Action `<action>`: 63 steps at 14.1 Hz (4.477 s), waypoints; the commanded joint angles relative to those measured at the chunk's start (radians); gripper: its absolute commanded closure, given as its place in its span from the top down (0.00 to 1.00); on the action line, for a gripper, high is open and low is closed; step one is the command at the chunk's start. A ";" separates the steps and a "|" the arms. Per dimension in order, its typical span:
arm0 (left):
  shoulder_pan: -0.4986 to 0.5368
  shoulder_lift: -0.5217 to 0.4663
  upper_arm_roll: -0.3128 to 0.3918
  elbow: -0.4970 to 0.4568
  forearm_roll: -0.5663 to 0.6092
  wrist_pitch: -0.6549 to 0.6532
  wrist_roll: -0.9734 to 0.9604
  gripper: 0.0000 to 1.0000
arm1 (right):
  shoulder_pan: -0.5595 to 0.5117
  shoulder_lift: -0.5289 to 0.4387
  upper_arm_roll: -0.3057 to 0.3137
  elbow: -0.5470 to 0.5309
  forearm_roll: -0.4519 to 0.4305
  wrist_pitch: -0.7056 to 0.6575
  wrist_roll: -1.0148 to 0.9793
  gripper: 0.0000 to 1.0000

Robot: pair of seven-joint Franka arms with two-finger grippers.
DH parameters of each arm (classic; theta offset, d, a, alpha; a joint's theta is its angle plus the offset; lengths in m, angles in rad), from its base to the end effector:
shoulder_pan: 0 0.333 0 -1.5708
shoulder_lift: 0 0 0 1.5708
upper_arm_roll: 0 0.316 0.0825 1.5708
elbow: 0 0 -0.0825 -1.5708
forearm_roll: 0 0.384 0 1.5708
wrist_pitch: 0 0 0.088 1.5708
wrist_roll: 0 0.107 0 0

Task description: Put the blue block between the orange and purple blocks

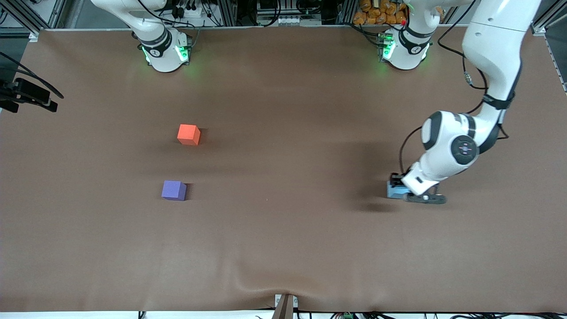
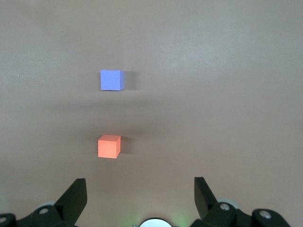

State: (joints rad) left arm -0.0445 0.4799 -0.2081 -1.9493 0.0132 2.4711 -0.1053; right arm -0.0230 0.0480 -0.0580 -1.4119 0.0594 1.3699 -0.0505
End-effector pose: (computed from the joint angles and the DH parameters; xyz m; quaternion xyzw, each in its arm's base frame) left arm 0.6073 -0.1510 0.2413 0.9965 -0.0659 0.0180 0.0472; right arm 0.5469 -0.0362 0.6549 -0.9985 0.0106 0.0430 0.0308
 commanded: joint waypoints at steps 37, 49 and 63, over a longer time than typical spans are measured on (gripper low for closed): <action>0.006 -0.156 0.023 0.621 0.157 -0.799 -0.355 1.00 | 0.725 0.636 -0.005 -0.065 -0.085 0.756 0.457 1.00; 0.195 -0.352 -0.042 0.454 -0.001 -0.804 -0.076 1.00 | 0.770 0.693 0.010 -0.111 -0.061 0.810 0.477 1.00; 0.201 -0.412 -0.100 0.417 -0.009 -0.817 -0.020 1.00 | 0.814 0.673 0.014 -0.134 -0.007 0.805 0.468 1.00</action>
State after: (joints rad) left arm 0.1465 0.0920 -0.3072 -1.5153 0.0265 1.6594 -0.1489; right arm 0.7817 0.7360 -0.0370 -1.5106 0.0390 2.1762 0.4145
